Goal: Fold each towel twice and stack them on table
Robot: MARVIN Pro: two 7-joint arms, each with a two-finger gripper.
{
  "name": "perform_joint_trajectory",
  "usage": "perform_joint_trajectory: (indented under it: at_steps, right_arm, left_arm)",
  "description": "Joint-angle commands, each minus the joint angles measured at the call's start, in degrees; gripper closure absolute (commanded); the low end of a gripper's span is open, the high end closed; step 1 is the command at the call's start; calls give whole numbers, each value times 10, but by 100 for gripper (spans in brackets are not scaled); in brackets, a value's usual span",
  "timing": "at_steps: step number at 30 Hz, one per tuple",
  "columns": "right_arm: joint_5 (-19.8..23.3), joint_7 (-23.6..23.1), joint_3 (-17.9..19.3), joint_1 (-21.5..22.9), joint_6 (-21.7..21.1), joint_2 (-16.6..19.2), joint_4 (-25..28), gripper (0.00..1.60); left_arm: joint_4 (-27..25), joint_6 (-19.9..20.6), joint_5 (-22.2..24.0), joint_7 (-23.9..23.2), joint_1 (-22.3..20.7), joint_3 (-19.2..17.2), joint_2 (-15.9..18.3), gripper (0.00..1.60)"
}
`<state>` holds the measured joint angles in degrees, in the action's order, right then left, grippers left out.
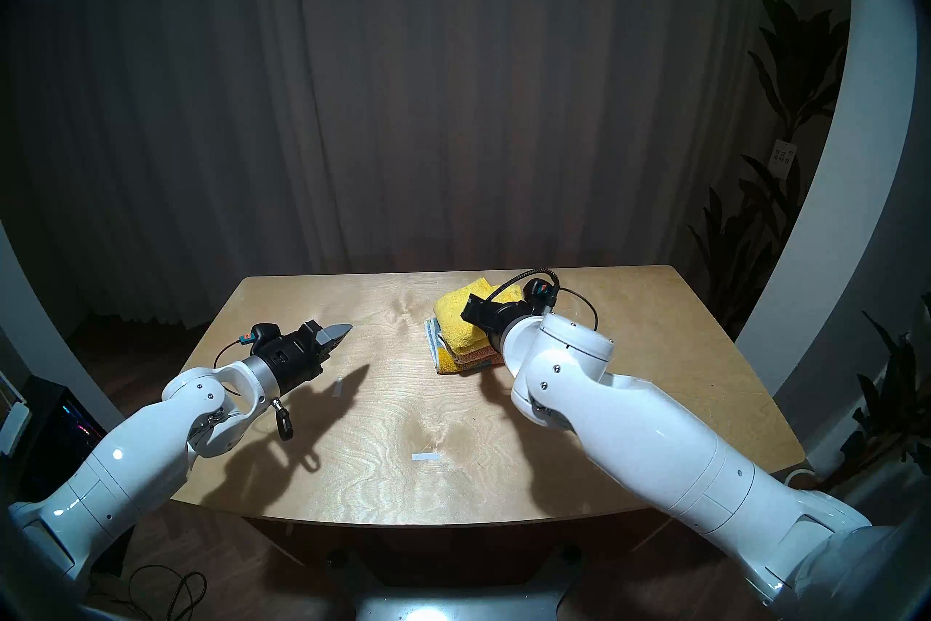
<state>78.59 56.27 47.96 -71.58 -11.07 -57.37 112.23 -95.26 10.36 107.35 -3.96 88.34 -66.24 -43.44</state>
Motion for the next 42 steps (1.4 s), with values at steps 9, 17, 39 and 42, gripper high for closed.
perform_joint_trajectory:
  at_steps: [9,17,39,42]
  right_arm:
    - [-14,47,34,8,-6,28,82,0]
    - [-115,50,78,-8,-36,93,151,0]
    - [-299,-135,60,-33,50,185,94,0]
    - [-320,-158,52,-30,66,188,81,0]
  left_arm:
    - [-30,-47,-9,-25,27,-35,23,160]
    - [-34,-71,-35,-32,35,-52,40,160]
    - [-36,-220,-244,0,55,-65,98,136]
    - [-40,-241,-283,17,58,-62,106,31]
